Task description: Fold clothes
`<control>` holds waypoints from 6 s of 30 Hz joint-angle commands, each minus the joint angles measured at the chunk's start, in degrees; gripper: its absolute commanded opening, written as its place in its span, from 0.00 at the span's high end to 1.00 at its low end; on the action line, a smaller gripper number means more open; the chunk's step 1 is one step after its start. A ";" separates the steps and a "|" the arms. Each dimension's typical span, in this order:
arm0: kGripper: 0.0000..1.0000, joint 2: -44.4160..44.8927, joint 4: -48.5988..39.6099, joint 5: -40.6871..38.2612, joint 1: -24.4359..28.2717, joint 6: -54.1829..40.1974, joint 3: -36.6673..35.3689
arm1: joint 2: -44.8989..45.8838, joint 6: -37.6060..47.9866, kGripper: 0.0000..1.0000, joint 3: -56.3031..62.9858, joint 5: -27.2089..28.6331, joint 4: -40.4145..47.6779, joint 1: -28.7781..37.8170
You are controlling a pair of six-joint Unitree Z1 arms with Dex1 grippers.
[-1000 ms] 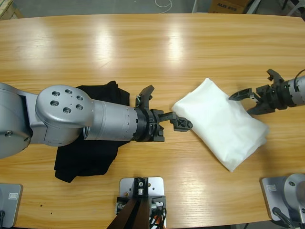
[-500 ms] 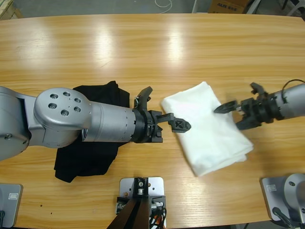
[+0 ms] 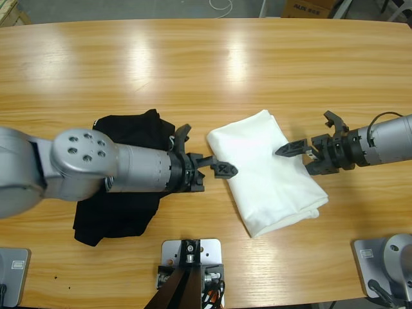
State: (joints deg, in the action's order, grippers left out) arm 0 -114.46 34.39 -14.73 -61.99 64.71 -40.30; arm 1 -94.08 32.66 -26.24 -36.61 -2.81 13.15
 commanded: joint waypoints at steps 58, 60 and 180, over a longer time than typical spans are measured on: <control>1.00 -18.73 34.87 9.80 -4.54 6.88 4.43 | -8.16 7.53 0.15 7.83 -2.43 11.47 0.30; 1.00 -18.79 34.87 9.80 -4.54 6.92 4.44 | -9.62 7.42 0.23 8.61 -3.72 13.71 0.30; 1.00 35.30 -23.23 -21.05 47.05 -39.87 22.46 | -24.52 20.87 1.00 -55.59 7.43 -12.05 46.79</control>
State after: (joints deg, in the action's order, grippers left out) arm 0 -73.66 11.54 -34.69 -16.77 27.14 -17.40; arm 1 -115.97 53.62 -81.45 -29.58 -14.49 58.42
